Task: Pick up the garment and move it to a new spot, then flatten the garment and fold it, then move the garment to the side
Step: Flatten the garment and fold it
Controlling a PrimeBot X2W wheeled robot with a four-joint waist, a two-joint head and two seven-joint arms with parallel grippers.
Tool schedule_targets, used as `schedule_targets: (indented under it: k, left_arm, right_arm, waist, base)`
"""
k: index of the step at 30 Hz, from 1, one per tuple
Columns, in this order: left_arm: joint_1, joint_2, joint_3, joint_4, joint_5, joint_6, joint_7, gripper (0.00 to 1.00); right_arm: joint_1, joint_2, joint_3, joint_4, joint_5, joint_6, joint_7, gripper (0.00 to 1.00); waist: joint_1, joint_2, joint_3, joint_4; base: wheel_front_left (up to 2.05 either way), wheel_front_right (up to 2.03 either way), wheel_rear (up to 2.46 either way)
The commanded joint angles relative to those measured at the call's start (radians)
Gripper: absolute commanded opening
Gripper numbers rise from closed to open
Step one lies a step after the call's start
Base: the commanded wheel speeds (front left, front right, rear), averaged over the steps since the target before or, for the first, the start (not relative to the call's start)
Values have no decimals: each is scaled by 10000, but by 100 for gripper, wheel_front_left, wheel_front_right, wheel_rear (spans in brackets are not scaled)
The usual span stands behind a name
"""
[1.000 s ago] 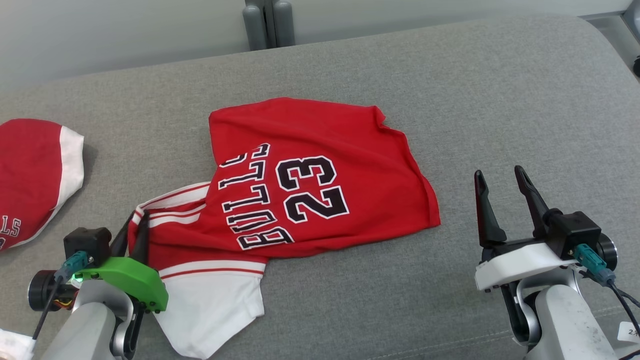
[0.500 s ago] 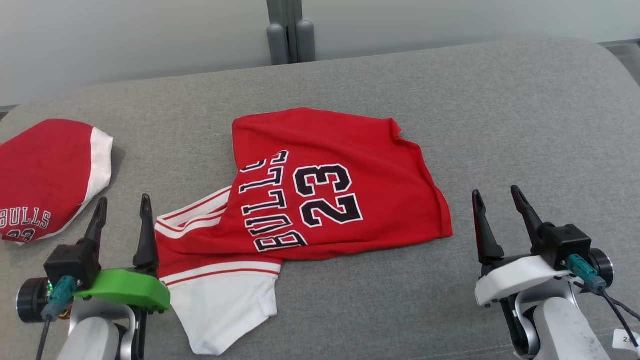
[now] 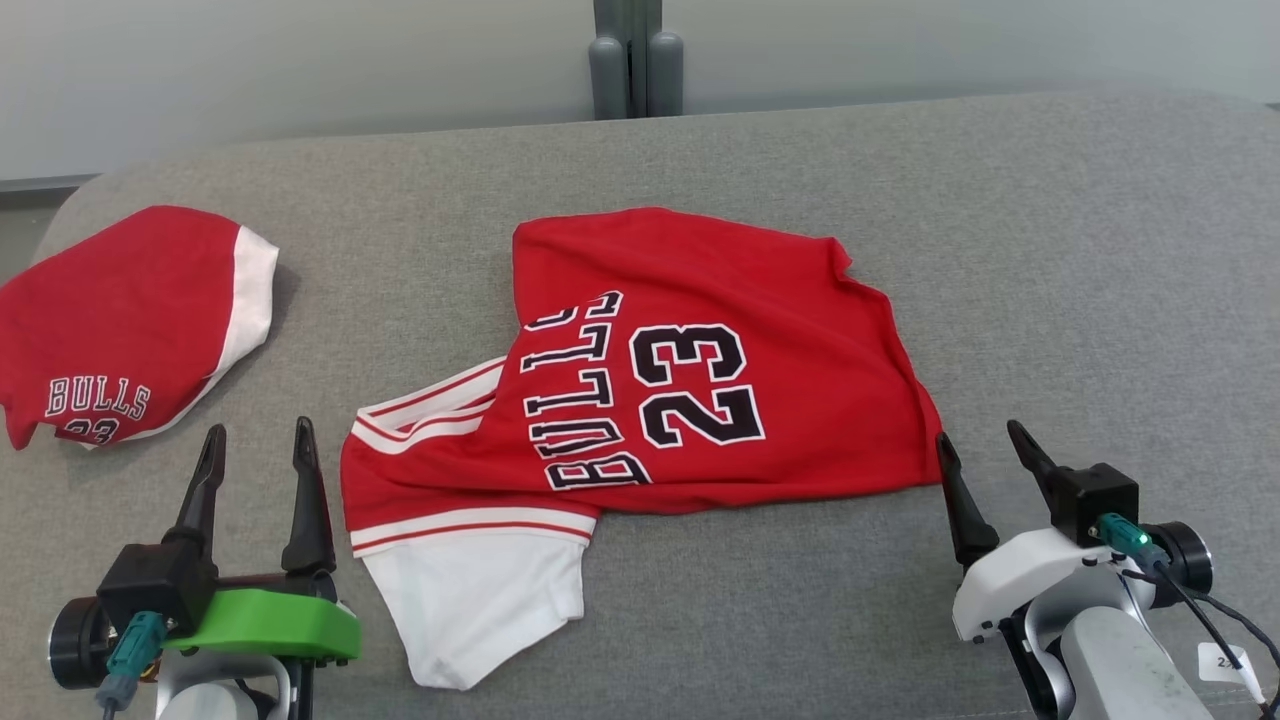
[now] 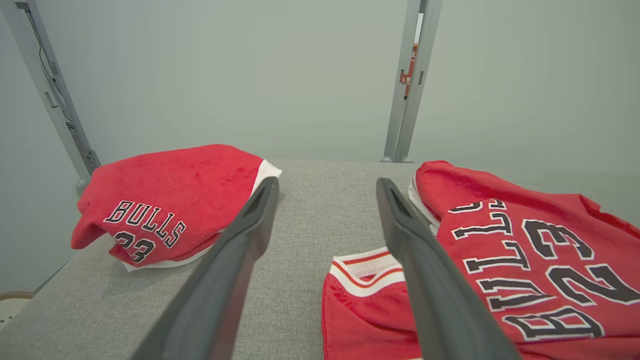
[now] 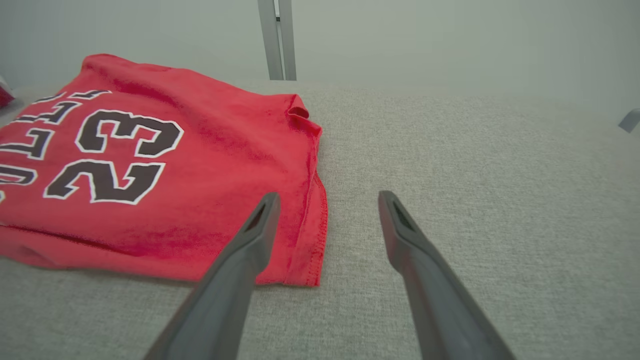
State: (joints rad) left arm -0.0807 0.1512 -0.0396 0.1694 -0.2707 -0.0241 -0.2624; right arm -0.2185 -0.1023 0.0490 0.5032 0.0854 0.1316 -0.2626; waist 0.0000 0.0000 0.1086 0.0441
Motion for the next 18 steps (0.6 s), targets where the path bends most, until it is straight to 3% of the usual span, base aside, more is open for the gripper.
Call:
schedule_targets:
  k: [1, 11, 12, 14, 15, 16, 18]
  left_arm:
    - [67, -98, 101, 19, 167, -116, -31, 100]
    - [-265, -635, 464, 142, 704, -630, -31, 100]
    - [-302, -672, 502, 146, 724, -661, -31, 100]
    - [-343, -736, 546, 153, 798, -719, -33, 100]
    - [-354, -764, 566, 159, 823, -746, -31, 100]
    - [-360, -793, 592, 168, 871, -771, -32, 100]
    - [-371, -843, 647, 180, 892, -797, -32, 100]
  right_arm:
    - [-170, -66, 54, 232, -65, -17, -32, 100]
    - [-637, -151, 169, 1597, -97, -19, -32, 100]
    - [-667, -156, 128, 1712, -69, -19, -32, 83]
    - [-769, -164, 54, 1868, -44, -19, -32, 22]
    - [-796, -166, 29, 1939, -45, -19, -32, 6]
    - [-803, -160, -7, 2047, -26, -19, -32, 0]
    - [-854, -155, -32, 2170, -15, -19, -32, 0]
  waist:
    - [0, 0, 82, 122]
    - [0, 0, 387, 509]
    - [0, 0, 420, 542]
    - [0, 0, 462, 586]
    - [0, 0, 478, 602]
    - [0, 0, 493, 620]
    - [0, 0, 508, 632]
  base:
    - [0, 0, 0]
    - [0, 0, 0]
    - [0, 0, 0]
    - [0, 0, 0]
    - [0, 0, 0]
    - [0, 0, 0]
    - [0, 0, 0]
